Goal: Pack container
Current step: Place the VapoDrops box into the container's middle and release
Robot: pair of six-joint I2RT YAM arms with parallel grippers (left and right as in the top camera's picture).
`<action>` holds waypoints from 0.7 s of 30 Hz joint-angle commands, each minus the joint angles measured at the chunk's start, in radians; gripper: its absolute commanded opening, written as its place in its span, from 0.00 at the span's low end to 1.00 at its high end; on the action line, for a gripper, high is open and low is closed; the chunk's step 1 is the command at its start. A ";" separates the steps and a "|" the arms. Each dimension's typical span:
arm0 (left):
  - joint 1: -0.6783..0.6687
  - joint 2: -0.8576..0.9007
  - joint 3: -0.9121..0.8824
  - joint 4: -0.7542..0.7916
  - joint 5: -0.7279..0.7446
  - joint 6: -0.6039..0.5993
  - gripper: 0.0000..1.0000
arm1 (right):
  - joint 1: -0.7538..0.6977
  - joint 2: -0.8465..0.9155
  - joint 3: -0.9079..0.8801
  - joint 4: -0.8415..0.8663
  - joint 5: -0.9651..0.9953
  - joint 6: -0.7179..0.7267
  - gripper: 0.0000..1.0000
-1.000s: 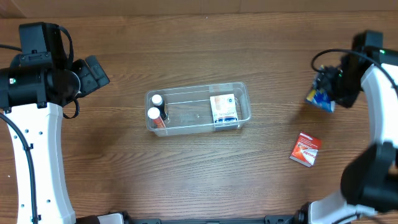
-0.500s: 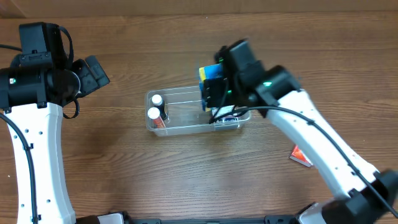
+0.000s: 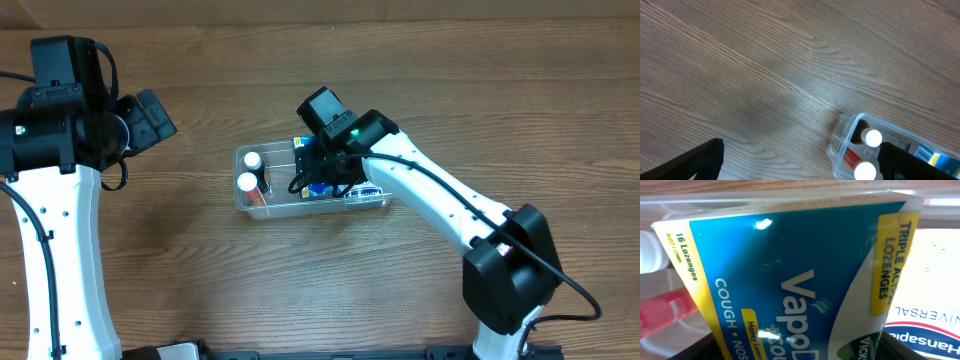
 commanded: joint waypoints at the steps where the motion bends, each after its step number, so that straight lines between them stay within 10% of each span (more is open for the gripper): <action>1: 0.004 0.006 0.013 0.000 0.001 0.027 1.00 | -0.001 0.032 -0.003 0.006 -0.006 0.012 0.73; 6: 0.004 0.006 0.013 -0.001 0.001 0.027 1.00 | -0.002 0.044 -0.006 0.001 -0.006 0.012 0.80; 9: 0.004 0.006 0.013 -0.001 0.001 0.027 1.00 | -0.002 0.044 -0.006 -0.003 -0.006 0.012 1.00; 21: 0.004 0.006 0.013 -0.002 0.000 0.039 1.00 | -0.038 -0.071 0.052 -0.093 0.227 0.012 1.00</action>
